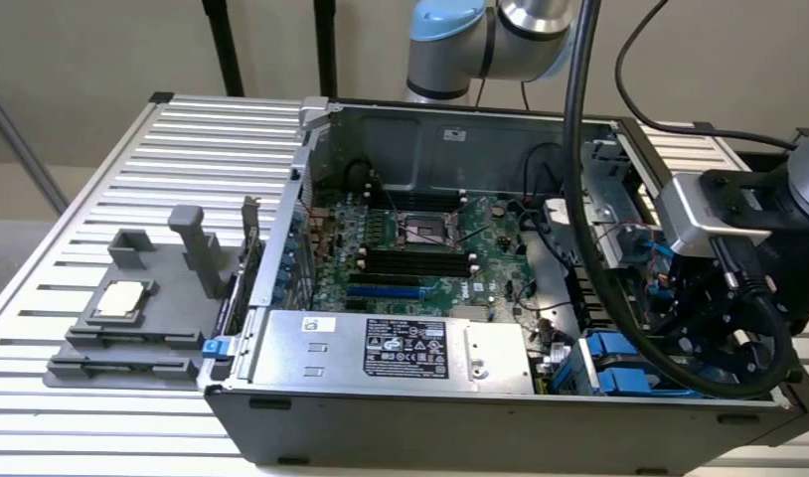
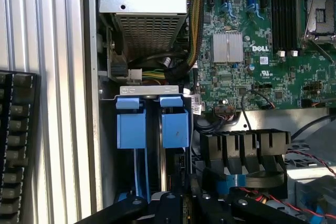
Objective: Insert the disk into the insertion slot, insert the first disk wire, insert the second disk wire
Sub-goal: 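Insert the first disk wire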
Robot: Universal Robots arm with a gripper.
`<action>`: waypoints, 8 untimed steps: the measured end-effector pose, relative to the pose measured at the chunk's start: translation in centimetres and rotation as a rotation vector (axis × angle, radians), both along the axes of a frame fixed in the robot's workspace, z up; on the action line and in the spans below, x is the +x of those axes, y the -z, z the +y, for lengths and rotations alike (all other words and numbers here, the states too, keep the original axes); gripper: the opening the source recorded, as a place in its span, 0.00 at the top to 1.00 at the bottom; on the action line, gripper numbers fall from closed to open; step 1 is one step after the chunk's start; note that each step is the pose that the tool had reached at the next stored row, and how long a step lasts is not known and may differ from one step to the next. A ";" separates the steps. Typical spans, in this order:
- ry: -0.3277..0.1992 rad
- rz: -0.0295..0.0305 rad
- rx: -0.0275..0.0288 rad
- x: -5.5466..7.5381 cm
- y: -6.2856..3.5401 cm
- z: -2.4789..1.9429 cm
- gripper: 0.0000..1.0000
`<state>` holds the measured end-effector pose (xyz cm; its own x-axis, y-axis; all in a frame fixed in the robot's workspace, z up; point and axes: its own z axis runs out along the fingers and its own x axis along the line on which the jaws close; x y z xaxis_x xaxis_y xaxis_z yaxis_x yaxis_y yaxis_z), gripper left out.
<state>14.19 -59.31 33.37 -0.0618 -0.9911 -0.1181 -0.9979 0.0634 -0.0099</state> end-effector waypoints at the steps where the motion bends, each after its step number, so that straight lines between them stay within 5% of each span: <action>1: 0.001 0.0006 -0.0006 0.0 -0.22 0.00 0.82; 2: 0.001 0.0015 -0.0009 0.0 -0.52 0.00 0.76; 8: 0.005 0.0030 -0.0012 -0.1 -2.23 -0.10 0.76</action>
